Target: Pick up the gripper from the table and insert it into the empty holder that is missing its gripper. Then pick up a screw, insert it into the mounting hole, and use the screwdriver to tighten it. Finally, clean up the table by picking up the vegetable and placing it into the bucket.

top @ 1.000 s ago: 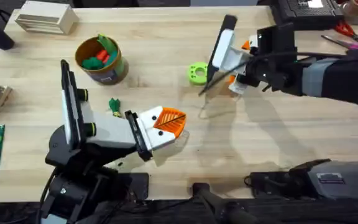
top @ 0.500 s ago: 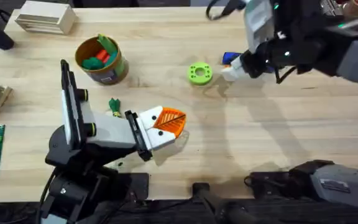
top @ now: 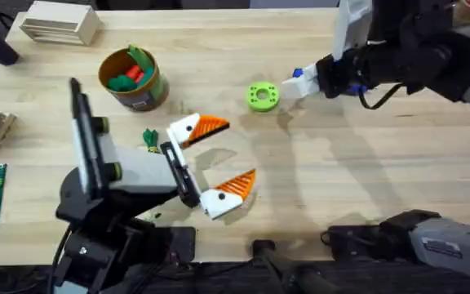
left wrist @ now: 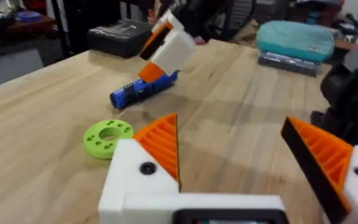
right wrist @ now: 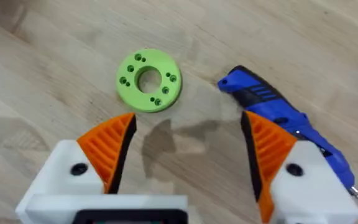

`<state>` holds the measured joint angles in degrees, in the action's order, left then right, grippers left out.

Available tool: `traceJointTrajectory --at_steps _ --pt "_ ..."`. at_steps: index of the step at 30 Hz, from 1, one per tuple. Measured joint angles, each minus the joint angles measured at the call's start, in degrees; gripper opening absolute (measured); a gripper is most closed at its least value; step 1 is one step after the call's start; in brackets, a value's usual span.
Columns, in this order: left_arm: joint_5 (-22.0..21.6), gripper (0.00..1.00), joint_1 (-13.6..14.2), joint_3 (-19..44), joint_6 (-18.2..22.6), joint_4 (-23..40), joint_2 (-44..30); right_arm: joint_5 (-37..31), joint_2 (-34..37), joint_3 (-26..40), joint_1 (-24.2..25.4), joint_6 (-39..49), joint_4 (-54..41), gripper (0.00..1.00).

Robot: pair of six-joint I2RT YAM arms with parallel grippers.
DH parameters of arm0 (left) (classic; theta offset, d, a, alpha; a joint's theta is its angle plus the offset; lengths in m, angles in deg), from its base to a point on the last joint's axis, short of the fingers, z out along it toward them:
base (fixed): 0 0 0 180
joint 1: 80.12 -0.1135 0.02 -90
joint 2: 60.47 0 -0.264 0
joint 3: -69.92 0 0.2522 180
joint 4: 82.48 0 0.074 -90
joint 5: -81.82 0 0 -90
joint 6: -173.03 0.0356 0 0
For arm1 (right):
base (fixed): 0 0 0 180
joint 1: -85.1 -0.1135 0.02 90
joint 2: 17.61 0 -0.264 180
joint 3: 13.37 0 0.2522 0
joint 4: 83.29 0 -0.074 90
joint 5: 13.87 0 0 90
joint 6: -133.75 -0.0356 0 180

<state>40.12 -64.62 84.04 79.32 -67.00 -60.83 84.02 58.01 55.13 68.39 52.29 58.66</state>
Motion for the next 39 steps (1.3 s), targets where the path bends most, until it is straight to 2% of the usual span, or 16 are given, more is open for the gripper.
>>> traceJointTrajectory --at_steps 1,3,7,10,14,17,19,22,27,31,35,39 --pt "-0.70 0.985 0.00 0.04 -0.76 -1.11 0.00 0.13 0.00 0.00 0.00 -0.74 0.01 0.978" --pt "-3.32 0.985 0.00 0.88 -3.30 0.92 0.00 0.38 0.00 0.00 0.00 -2.16 0.13 0.977" --pt "-11.03 0.985 0.00 6.94 -7.22 14.38 -0.07 0.58 0.00 0.00 0.00 -3.74 0.22 0.978" --pt "-18.49 0.986 0.00 15.58 -7.95 25.21 -2.21 0.62 0.00 0.00 0.00 -4.29 0.50 0.976" --pt "-28.68 0.986 0.00 29.04 -8.13 38.17 -10.66 0.77 0.00 0.00 0.00 -4.35 1.68 0.977" --pt "-36.97 0.986 0.00 38.76 -8.20 50.87 -20.58 0.78 0.00 0.00 0.00 -4.70 1.72 0.977" --pt "-41.76 0.986 0.00 42.70 -8.87 56.72 -26.77 0.78 0.00 0.00 0.00 -5.41 1.75 0.977" --pt "-47.09 0.986 0.00 45.19 -11.56 57.03 -35.85 0.78 0.00 0.00 0.00 -6.00 1.75 0.976" --pt "-50.47 0.986 0.00 45.35 -17.19 51.35 -46.43 0.78 0.00 0.00 0.00 -6.60 1.55 0.976" --pt "-54.16 0.986 -0.11 45.35 -19.98 54.86 -51.04 0.78 0.00 0.00 0.00 -6.75 1.55 0.977" --pt "-59.82 0.986 -3.20 45.35 -24.10 58.31 -54.62 0.78 0.00 0.00 0.00 -6.85 1.36 0.978" --pt "-62.38 0.986 -7.41 45.35 -26.08 58.07 -58.26 0.78 0.00 0.00 0.00 -6.85 1.44 0.980"
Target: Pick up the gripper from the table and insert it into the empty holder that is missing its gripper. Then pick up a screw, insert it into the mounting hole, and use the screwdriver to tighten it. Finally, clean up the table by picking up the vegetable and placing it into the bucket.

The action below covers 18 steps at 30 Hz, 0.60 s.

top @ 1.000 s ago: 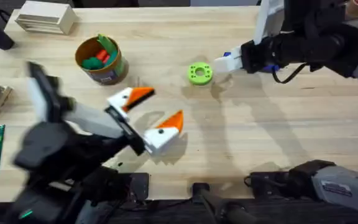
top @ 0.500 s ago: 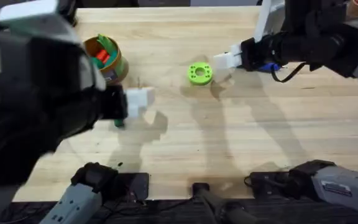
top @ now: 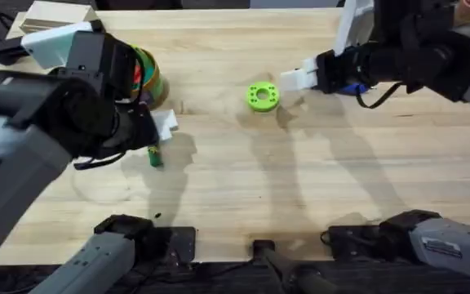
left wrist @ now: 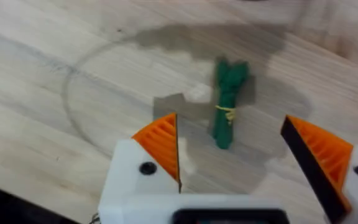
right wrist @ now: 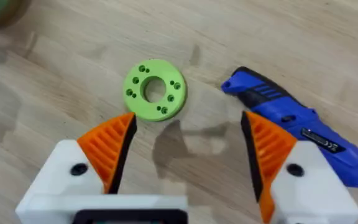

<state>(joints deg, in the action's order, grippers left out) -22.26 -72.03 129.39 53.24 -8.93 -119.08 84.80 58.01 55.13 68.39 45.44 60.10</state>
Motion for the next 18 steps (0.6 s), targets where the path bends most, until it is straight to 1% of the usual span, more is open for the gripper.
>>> traceJointTrajectory --at_steps 3,6,11,15,18 --pt "-0.79 0.989 -2.11 0.00 -0.65 -0.02 -3.50 0.00 0.00 0.00 0.00 0.00 0.07 0.980" --pt "-0.55 0.987 -4.00 0.00 -0.71 -0.62 -7.67 0.00 0.00 0.00 0.00 0.00 0.07 0.980" --pt "3.22 0.987 -6.99 0.00 0.83 -4.78 -12.89 0.00 0.00 0.00 0.00 0.00 0.07 0.980" --pt "5.44 0.987 -9.28 0.00 1.77 -5.10 -14.96 0.00 0.00 0.00 0.00 0.00 -0.11 0.980" --pt "7.40 0.987 -10.57 0.00 2.81 -6.53 -16.09 0.00 0.00 0.00 0.00 0.00 -0.16 0.980"
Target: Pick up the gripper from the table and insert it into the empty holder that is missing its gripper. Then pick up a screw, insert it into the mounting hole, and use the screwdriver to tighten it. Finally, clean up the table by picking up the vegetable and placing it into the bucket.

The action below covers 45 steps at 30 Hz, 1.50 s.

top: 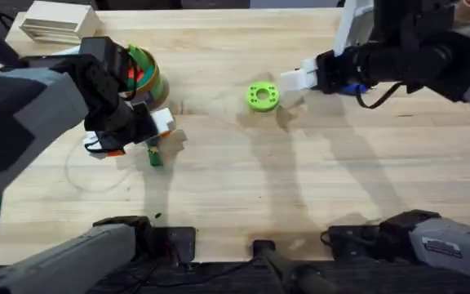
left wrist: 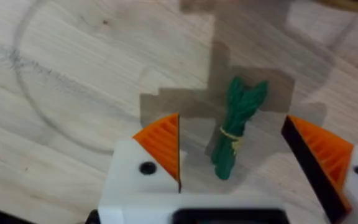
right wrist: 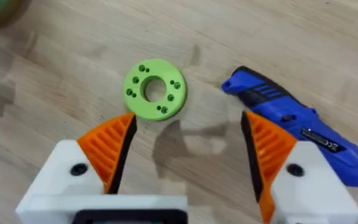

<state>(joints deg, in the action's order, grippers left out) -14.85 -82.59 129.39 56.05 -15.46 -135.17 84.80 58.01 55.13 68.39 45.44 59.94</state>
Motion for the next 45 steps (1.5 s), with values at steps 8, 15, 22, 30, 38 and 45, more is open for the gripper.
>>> traceJointTrajectory --at_steps 8,15,22,30,38,45 --pt "2.12 0.980 -0.49 -1.05 1.05 -2.35 -2.28 0.00 0.00 0.00 0.00 0.00 -0.04 0.980" --pt "3.96 0.904 -0.73 -1.25 1.24 -2.70 -2.28 0.00 0.00 0.00 0.00 0.00 -0.06 0.980" --pt "4.55 0.897 -0.73 -1.64 1.31 -1.58 -2.46 0.00 0.00 0.00 0.00 0.00 -0.08 0.980" --pt "5.56 0.782 -1.93 -1.90 1.30 -1.45 -5.50 0.00 0.00 0.00 0.00 0.00 -0.10 0.980" --pt "5.57 0.019 -2.57 -1.73 1.24 0.34 -5.47 0.00 0.00 0.00 0.00 0.00 -0.10 0.980" --pt "5.66 0.018 -0.62 3.77 1.24 10.12 -5.56 0.00 0.00 0.00 0.00 0.00 -0.10 0.980"
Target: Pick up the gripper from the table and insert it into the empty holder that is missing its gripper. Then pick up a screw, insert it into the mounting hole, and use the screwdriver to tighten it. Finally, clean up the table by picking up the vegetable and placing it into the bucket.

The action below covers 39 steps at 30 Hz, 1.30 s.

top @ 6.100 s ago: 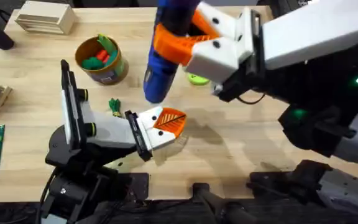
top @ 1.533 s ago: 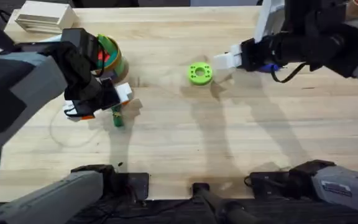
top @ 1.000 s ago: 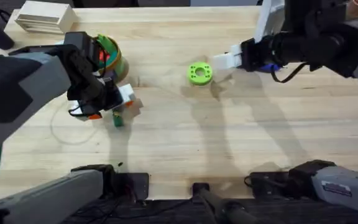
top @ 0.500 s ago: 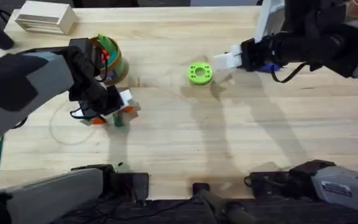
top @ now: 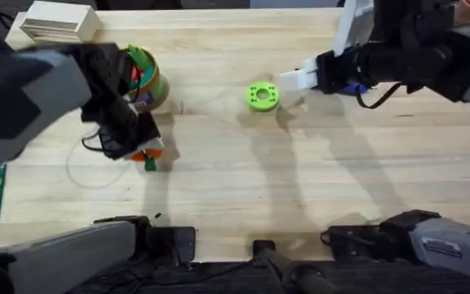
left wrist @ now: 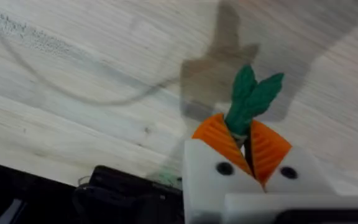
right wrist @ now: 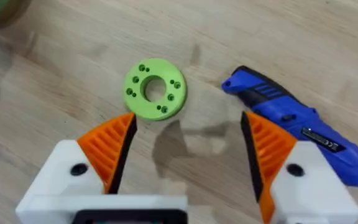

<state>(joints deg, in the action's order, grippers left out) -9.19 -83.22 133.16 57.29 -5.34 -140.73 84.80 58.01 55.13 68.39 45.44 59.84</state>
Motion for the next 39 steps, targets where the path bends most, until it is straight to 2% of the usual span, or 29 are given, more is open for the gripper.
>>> traceJointTrajectory --at_steps 5,7,10,12,16,19,27,32,33,38,39 --pt "2.68 0.018 2.64 10.77 0.02 9.34 -0.31 0.00 0.00 0.00 0.00 0.00 0.02 0.980" --pt "3.85 0.018 2.86 15.94 0.00 11.77 -0.35 0.00 0.00 0.00 -0.02 0.00 0.00 0.980" --pt "4.33 0.018 2.43 22.35 0.02 10.39 -0.35 0.00 0.00 0.00 0.00 0.00 0.02 0.980" --pt "4.31 0.018 1.54 25.36 0.00 5.62 -0.35 0.00 0.00 0.00 0.00 0.00 0.12 0.980" --pt "4.26 0.018 -0.99 26.67 0.00 -6.03 -0.42 0.00 0.00 0.00 0.00 0.00 0.17 0.980" --pt "4.15 0.018 -2.37 26.70 -0.04 -10.72 -1.42 0.00 0.00 0.00 0.00 0.00 0.17 0.981" --pt "1.97 0.018 -3.61 26.70 -0.62 -13.31 -9.69 0.00 0.00 0.00 0.00 0.00 0.17 0.980" --pt "0.43 0.036 -3.70 26.70 -0.83 -13.42 -11.78 0.00 0.00 0.00 0.00 0.00 0.17 0.980" --pt "-0.05 0.121 -3.69 26.70 -0.94 -13.42 -11.80 0.00 0.00 0.00 0.00 0.00 0.17 0.980" --pt "-1.82 0.885 -3.71 26.70 -1.08 -13.47 -11.82 0.00 0.00 0.00 0.00 0.00 0.17 0.980" --pt "-1.86 0.962 -3.71 26.70 -1.36 -13.47 -11.81 0.00 0.00 0.00 0.00 0.00 0.17 0.980"
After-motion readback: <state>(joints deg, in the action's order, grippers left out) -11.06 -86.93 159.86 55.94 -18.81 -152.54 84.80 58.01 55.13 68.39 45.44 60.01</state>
